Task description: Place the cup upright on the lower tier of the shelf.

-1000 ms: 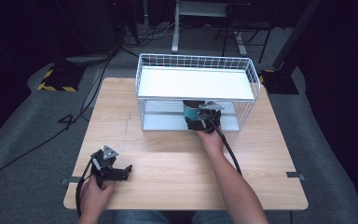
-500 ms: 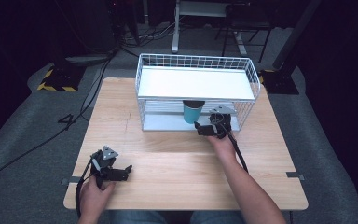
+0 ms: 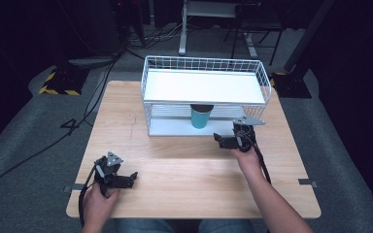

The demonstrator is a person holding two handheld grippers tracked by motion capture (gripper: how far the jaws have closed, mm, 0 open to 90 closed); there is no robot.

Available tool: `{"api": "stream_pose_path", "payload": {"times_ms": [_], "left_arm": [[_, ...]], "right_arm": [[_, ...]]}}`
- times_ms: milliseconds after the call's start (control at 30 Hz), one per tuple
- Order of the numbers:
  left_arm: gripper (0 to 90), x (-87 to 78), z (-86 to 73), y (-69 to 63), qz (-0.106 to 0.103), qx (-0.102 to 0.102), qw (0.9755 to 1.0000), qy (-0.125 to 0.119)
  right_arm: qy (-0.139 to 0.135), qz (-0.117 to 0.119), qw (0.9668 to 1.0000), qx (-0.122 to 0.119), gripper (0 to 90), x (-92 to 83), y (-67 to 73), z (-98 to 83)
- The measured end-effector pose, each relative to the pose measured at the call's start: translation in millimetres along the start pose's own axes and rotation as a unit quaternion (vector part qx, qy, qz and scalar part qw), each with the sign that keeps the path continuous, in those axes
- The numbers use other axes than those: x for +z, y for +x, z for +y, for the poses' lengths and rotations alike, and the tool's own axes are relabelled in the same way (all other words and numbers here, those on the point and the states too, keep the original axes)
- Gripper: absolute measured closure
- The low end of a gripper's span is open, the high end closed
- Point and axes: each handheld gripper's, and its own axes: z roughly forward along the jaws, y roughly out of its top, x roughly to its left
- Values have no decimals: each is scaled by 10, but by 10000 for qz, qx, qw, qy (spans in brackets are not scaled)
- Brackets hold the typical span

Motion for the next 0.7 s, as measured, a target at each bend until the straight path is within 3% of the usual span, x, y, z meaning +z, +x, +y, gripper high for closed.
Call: {"api": "stream_pose_path", "payload": {"times_ms": [267,467,700], "left_arm": [[12,7,6,2,3,-13,10000,-1],[12,6,6,1,4,-16,10000,0],[12,7,6,2,3,-12,10000,0]], "right_arm": [[-70,126,9999,-60,87,-355,-66,-53],[-148,227,9996,-12,131,-689,-195,-152],[-78,240,9997,-9,132,-886,-275,-269]]}}
